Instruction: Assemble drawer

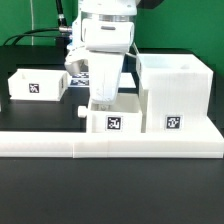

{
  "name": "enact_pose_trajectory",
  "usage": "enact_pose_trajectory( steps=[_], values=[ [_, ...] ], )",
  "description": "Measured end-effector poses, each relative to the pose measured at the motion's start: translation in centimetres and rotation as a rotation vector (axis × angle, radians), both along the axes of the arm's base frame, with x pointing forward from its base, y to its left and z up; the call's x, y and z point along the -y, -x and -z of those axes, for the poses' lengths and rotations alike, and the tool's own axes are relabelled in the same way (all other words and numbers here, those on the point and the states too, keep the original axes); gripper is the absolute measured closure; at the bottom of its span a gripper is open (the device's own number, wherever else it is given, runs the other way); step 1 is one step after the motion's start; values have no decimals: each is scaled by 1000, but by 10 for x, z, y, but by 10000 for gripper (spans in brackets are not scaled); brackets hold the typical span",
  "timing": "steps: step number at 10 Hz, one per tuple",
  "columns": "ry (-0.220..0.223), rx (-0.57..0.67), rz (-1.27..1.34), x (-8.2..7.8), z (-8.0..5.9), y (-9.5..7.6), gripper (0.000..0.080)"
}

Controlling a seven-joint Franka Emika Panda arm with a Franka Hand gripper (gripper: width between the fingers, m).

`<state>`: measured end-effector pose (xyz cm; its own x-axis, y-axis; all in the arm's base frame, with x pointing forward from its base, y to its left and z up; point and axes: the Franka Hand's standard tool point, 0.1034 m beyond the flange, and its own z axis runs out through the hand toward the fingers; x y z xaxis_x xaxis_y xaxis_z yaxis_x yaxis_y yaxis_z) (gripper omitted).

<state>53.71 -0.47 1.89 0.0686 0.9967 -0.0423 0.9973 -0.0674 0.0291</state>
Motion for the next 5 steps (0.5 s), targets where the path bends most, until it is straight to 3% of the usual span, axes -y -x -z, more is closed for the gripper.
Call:
enact_pose_trajectory(
  steps=[5],
  values=[
    [-8, 19, 14, -5, 3, 3, 757]
  ],
)
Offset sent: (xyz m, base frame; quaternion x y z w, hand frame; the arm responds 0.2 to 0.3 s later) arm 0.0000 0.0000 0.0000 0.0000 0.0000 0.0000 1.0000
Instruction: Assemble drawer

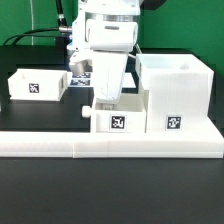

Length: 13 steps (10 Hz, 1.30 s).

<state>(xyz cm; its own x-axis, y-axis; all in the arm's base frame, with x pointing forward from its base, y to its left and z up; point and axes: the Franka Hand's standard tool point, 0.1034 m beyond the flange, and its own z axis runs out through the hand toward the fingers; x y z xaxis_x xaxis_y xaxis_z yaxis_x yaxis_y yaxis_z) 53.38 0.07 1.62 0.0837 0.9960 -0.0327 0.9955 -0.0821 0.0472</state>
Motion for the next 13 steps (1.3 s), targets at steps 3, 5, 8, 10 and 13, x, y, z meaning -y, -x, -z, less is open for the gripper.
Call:
enact_pose_trajectory(
  steps=[3, 5, 8, 10, 13],
  values=[
    [5, -16, -14, -3, 5, 9, 757],
    [5, -17, -6, -5, 6, 10, 757],
    [5, -17, -2, -3, 6, 10, 757],
    [8, -16, -14, -5, 6, 8, 757],
    [25, -9, -9, -1, 6, 8, 757]
  ],
)
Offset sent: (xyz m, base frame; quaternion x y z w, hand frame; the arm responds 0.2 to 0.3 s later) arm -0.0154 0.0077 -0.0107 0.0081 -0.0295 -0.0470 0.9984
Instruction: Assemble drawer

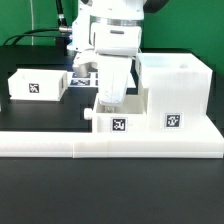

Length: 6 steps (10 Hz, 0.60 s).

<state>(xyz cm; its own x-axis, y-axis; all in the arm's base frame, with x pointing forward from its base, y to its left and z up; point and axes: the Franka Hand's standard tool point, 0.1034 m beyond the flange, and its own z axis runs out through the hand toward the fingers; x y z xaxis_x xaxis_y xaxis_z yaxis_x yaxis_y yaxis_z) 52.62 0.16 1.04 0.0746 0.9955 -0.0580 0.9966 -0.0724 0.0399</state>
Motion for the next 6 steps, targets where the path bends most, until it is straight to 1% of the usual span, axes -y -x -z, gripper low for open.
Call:
enact_pose_trajectory(
  steps=[3, 6],
  values=[
    [2, 0, -12, -1, 0, 0, 757],
    [19, -8, 17, -5, 1, 1, 755]
  ],
)
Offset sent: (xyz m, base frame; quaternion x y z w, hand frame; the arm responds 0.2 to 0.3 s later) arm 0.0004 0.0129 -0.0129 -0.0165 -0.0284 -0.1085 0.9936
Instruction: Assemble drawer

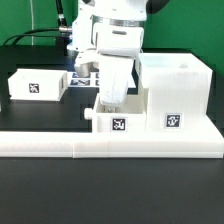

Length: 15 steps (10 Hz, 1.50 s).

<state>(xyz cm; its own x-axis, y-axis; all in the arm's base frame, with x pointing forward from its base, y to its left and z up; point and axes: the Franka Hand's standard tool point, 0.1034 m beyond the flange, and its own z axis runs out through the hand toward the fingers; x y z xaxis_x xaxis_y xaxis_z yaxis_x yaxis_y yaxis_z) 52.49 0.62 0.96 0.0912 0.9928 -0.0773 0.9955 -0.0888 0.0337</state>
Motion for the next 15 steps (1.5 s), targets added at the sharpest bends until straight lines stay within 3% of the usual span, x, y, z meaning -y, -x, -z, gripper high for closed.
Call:
enact_pose_trajectory(
  steps=[15],
  values=[
    [27, -38, 17, 0, 1, 3, 755]
  ],
)
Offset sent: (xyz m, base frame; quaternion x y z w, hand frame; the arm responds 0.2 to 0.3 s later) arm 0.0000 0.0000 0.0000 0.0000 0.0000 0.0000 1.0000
